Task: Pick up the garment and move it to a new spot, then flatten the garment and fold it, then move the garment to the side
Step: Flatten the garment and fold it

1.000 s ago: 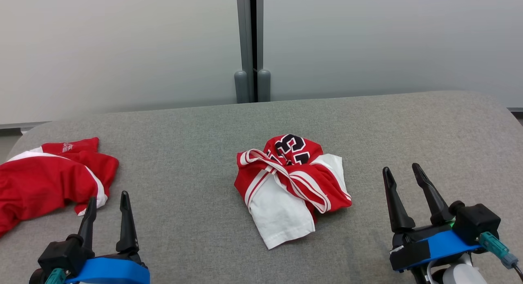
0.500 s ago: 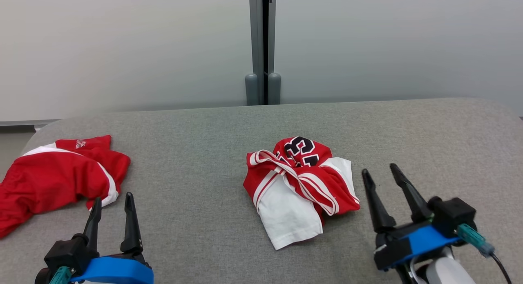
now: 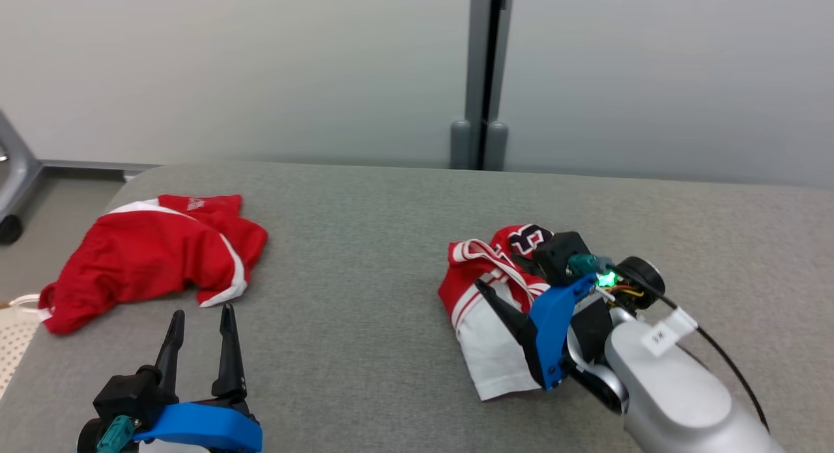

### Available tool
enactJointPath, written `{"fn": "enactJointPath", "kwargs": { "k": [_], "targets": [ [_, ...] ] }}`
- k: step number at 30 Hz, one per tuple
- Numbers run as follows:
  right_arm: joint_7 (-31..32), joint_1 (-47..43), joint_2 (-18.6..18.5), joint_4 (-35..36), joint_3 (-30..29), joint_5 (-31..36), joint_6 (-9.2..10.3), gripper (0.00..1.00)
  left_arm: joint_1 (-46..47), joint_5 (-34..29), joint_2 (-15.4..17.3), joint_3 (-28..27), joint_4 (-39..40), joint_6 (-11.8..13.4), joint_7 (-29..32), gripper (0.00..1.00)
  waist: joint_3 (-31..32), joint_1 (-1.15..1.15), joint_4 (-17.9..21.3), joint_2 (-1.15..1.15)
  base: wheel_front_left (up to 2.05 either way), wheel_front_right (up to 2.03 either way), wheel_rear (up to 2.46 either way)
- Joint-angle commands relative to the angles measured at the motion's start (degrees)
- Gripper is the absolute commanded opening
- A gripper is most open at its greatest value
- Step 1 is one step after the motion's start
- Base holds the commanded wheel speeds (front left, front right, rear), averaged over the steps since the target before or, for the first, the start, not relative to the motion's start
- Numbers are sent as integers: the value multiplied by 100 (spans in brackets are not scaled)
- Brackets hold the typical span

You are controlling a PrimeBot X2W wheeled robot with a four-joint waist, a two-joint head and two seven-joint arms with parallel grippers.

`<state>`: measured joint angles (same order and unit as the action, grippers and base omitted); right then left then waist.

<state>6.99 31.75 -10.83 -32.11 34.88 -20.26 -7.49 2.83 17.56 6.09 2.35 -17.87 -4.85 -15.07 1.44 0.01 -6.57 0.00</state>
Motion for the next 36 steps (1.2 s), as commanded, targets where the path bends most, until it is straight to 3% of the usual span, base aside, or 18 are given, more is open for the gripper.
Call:
{"fn": "enactJointPath", "kwargs": {
  "k": [1, 10, 15, 16, 17, 18, 19, 30, 36],
  "targets": [
    [143, 208, -42, -97, 58, -67, -1, 100, 91, -20, -8, -21, -21, -15, -15, 100, -44, -1, -122, 0, 0, 0, 0],
    [1593, 935, -196, -1028, 578, -538, -1, 100, 161, -63, -61, -7, -134, -81, -15, 100, -107, -1, -710, 0, 0, 0, 0],
    [1494, 1205, -216, -1394, 667, -517, -1, 97, 194, -64, -64, -33, -219, -114, -15, 100, -172, -1, -843, 0, 0, 0, 0],
    [1474, 1255, -203, -1480, 669, -533, 0, 77, 193, -68, -61, -42, -240, -116, -15, 100, -182, -1, -842, 0, 0, 0, 0],
    [1504, 1291, -210, -1574, 699, -531, -1, 44, 204, -73, -57, -49, -252, -121, -15, 100, -187, -1, -838, 0, 0, 0, 0],
    [1490, 1325, -206, -1650, 744, -525, -1, 33, 213, -80, -52, -54, -268, -127, -15, 100, -188, -1, -826, 0, 0, 0, 0],
    [1433, 1369, -194, -1710, 780, -542, -1, 0, 223, -85, -47, -61, -282, -132, -15, 100, -190, -1, -811, 0, 0, 0, 0],
    [311, 1576, -102, -2054, 840, -653, 0, 0, 162, -142, 22, -124, -287, -149, -15, 100, -121, -1, -361, 0, 0, 0, 0],
    [-46, 1456, -476, -1681, 602, -664, 0, 0, 104, -126, 34, -148, -271, -152, -15, 100, -18, -1, 20, 0, 0, 0, 0]
  ]
}}
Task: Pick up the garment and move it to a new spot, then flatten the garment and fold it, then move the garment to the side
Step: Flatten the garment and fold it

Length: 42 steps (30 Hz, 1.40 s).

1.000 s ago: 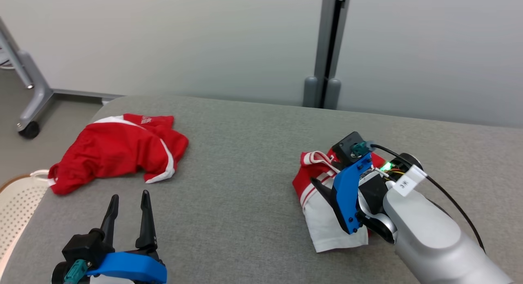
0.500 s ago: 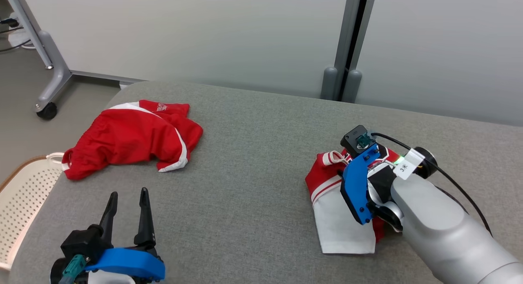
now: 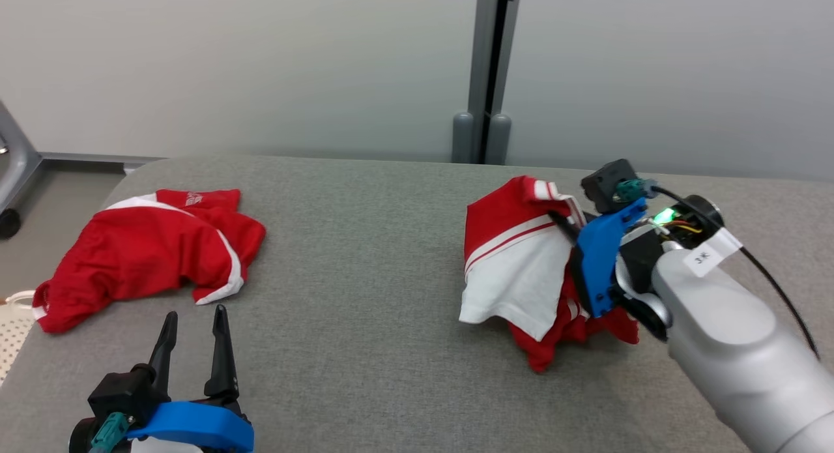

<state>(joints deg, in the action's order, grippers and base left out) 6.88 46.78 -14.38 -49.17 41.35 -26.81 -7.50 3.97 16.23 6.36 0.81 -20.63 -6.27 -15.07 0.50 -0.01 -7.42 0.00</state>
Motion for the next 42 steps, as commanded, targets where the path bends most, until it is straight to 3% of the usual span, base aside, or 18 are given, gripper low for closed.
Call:
{"fn": "enactJointPath", "kwargs": {
  "k": [1, 7, 11, 16, 22, 23, 24, 27, 33, 37, 42],
  "targets": [
    [-18, -148, -222, 141, -108, -3, 1, 0, -35, 13, 7, -7, 9, -12, -15, 100, 81, 1, 185, 0, 0, 0, 0],
    [520, -916, -1120, 1112, -601, 156, 1, 0, -102, 27, -44, -20, 45, 4, -15, 100, 42, 1, 577, 0, 0, 0, 0],
    [1033, -1668, -1642, 1918, -1238, 338, 1, 0, -69, 37, -48, -57, 75, 1, -15, 100, -77, 1, 796, 0, 0, 0, 0],
    [1715, -2534, -1912, 2695, -2250, 999, 1, 0, 58, 28, -36, -51, 35, -29, -15, 100, -217, 1, 913, 0, 0, 0, 0],
    [2357, -3333, -1526, 3210, -3245, 1658, 1, 0, 150, 25, -51, -2, -33, -56, -15, 100, -279, 1, 867, 0, 0, 0, 0],
    [2437, -3546, -1310, 3397, -3603, 1893, 1, 92, 167, 31, -50, 4, -68, -69, -15, 100, -294, 1, 823, 0, 0, 0, 0],
    [2438, -3634, -1169, 3468, -3741, 1996, 1, 100, 179, 34, -52, 10, -84, -74, -15, 100, -292, 1, 801, 0, 0, 0, 0],
    [2430, -3839, -796, 3762, -4038, 2224, 1, 100, 165, 32, -55, -4, -120, -78, -15, 100, -254, 1, 759, 0, 0, 0, 0],
    [2126, -3834, -447, 4552, -4368, 2549, 1, 100, 139, 12, -44, -49, -136, -81, -15, 100, -159, 1, 739, 0, 0, 0, 0],
    [1427, -3794, -47, 5080, -4386, 2432, 1, 100, 135, -9, -74, -24, -135, -84, -15, 100, -92, 1, 711, 0, 0, 0, 0],
    [550, -4038, 447, 4931, -4318, 2234, 1, 100, 201, -12, -119, 49, -120, -92, -15, 100, -118, 1, 593, 0, 0, 0, 0]
  ]
}}
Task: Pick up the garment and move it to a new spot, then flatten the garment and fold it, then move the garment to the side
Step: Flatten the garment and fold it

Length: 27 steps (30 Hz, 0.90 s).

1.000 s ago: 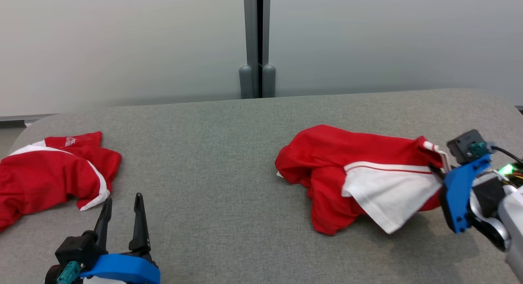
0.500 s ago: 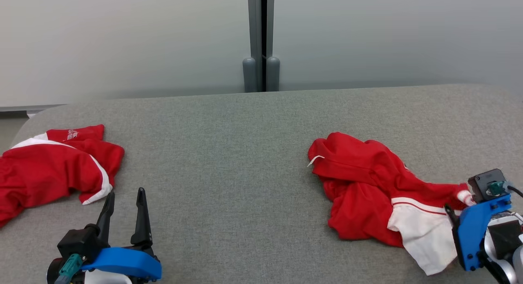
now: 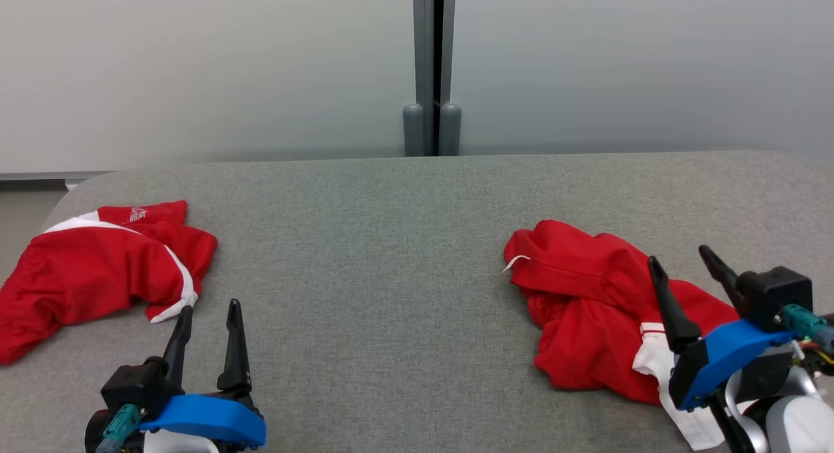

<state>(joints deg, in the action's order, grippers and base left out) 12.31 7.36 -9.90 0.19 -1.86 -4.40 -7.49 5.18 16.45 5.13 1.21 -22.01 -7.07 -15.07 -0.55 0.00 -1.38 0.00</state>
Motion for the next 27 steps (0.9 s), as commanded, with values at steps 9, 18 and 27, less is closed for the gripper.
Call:
{"fn": "enactJointPath", "kwargs": {
  "k": [9, 18, 27],
  "targets": [
    [-768, 301, 252, -1121, 540, -227, -1, 100, 115, -25, -2, 36, 9, -34, -15, 100, -88, 0, -172, 0, 0, 0, 0],
    [104, 2009, 251, -2862, 1237, 27, -1, 100, 323, 13, -50, 184, -33, -48, -15, 100, -367, 0, -490, 0, 0, 0, 0],
    [1477, 3023, -95, -4729, 1533, 270, 0, 100, 387, 83, -108, 200, -108, -56, -15, 100, -516, 0, -1011, 0, 0, 0, 0]
  ]
}}
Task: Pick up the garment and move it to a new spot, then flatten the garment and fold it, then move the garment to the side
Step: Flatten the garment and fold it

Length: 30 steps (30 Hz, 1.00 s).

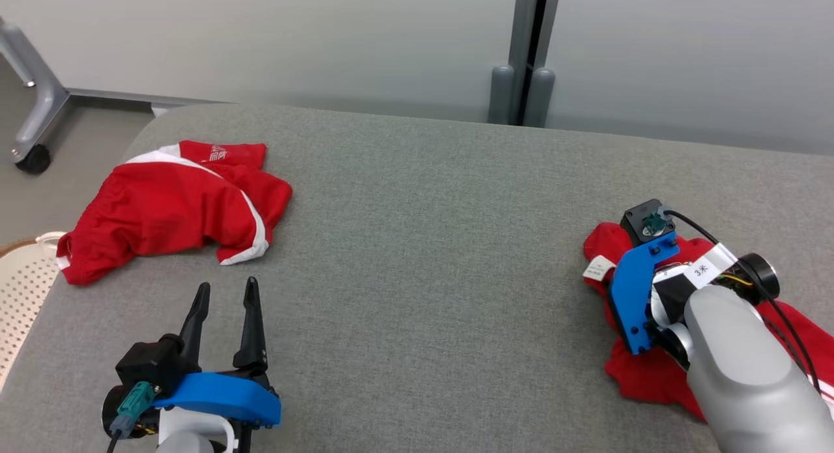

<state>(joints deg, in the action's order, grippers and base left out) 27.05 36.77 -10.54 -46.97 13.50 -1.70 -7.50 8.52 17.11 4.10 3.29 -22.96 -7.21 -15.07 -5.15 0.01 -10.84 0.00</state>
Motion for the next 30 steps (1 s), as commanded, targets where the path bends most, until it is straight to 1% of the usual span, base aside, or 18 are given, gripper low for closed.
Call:
{"fn": "enactJointPath", "kwargs": {
  "k": [1, 2, 3, 4, 6, 11, 15, 18, 22, 25, 28, 30],
  "targets": [
    [76, 120, -75, -124, 0, -1, 1, 100, 42, 25, -2, -33, -17, -42, -15, 100, -57, -1, -86, 0, 0, 0, 0],
    [100, 124, -107, -209, 6, -7, 1, 65, 23, 25, -4, -48, -19, -43, -15, 100, -59, -1, -99, 0, 0, 0, 0],
    [82, 116, -118, -274, 14, -35, 1, 43, 8, 21, -7, -55, -23, -43, -15, 100, -59, -1, -108, 0, 0, 0, 0],
    [39, 99, -138, -325, 20, -56, 1, 0, 1, 16, -8, -65, -29, -44, -15, 100, -56, -1, -112, 0, 0, 0, 0],
    [-27, 33, -171, -430, 57, -115, 1, 0, -6, 9, -8, -82, -43, -44, -15, 100, -43, -1, -105, 0, 0, 0, 0],
    [-971, 48, -108, -217, 149, -332, 1, 0, -20, -49, 33, -72, -24, -29, -15, 100, 48, -1, -1, 0, 0, 0, 0],
    [-1664, 129, 81, 30, 488, -654, 1, 0, -51, -68, 84, -47, -54, -29, -15, 100, 187, -1, 67, 0, 0, 0, 0],
    [-2004, 253, 234, 265, 884, -992, 1, 0, -60, -70, 96, 1, -80, -29, -15, 100, 275, -1, 49, 0, 0, 0, 0],
    [-2216, 359, 431, 655, 1574, -1610, 1, 0, -46, -51, 115, 35, -94, -30, -15, 100, 316, -1, -45, 0, 0, 0, 0],
    [-2239, 422, 481, 885, 2161, -2068, 1, 0, -48, -23, 105, 49, -94, -30, -15, 100, 301, -1, -158, 0, 0, 0, 0],
    [-2118, 306, 534, 834, 2684, -2487, 1, 0, -39, -9, 75, 80, -128, -30, -15, 100, 285, -1, -286, 0, 0, 0, 0],
    [-2000, 193, 581, 665, 2975, -2734, 1, 0, -6, 11, 56, 112, -146, -30, -15, 100, 270, -1, -355, 0, 0, 0, 0]
  ]
}}
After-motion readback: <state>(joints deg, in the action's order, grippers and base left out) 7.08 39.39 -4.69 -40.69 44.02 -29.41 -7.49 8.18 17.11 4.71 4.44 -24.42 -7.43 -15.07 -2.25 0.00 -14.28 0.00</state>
